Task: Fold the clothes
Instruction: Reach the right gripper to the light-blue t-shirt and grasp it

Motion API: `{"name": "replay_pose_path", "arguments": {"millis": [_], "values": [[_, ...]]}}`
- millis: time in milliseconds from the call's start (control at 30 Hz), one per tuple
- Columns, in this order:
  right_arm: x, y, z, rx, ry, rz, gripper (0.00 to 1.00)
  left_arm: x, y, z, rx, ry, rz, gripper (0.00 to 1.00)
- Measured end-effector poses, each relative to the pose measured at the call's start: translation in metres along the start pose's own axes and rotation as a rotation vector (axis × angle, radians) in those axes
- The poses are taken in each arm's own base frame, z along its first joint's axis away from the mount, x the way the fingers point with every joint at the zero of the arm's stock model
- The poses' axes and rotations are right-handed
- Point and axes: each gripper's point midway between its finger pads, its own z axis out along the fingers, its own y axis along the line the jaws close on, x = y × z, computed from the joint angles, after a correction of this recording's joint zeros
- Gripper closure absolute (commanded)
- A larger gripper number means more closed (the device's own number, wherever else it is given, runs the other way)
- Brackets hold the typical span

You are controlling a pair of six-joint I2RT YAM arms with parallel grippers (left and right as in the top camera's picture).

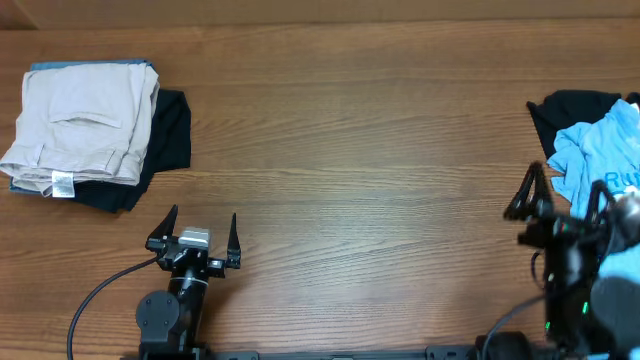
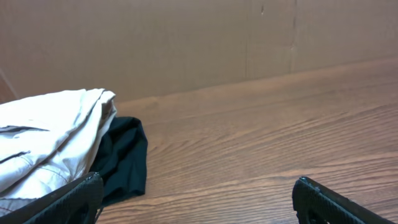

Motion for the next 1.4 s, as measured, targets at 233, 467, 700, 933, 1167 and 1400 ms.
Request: {"name": "replay_pose_path", "arguments": {"millis": [233, 467, 700, 933, 1167, 1400], "values": [[-0.035, 0.014, 0.064, 0.170, 0.286, -0.101, 0.00, 0.000, 0.000, 0.000, 0.000, -0.001, 0.000, 0.00], [-0.024, -0.058, 0.139, 0.410, 0.635, -0.032, 0.00, 0.000, 0.000, 0.000, 0.000, -0.001, 0.000, 0.00], [0.051, -0.134, 0.200, 0.517, 0.847, 0.041, 0.20, 0.000, 0.000, 0.000, 0.000, -0.001, 0.000, 0.00], [0.104, -0.157, 0.236, 0.496, 0.956, -0.046, 0.36, 0.000, 0.000, 0.000, 0.000, -0.001, 0.000, 0.00], [0.197, -0.196, 0.268, 0.526, 1.102, -0.045, 0.36, 0.000, 0.000, 0.000, 0.000, -0.001, 0.000, 0.00], [0.252, -0.218, 0.271, 0.560, 1.190, -0.013, 0.37, 0.000, 0.000, 0.000, 0.000, -0.001, 0.000, 0.00]]}}
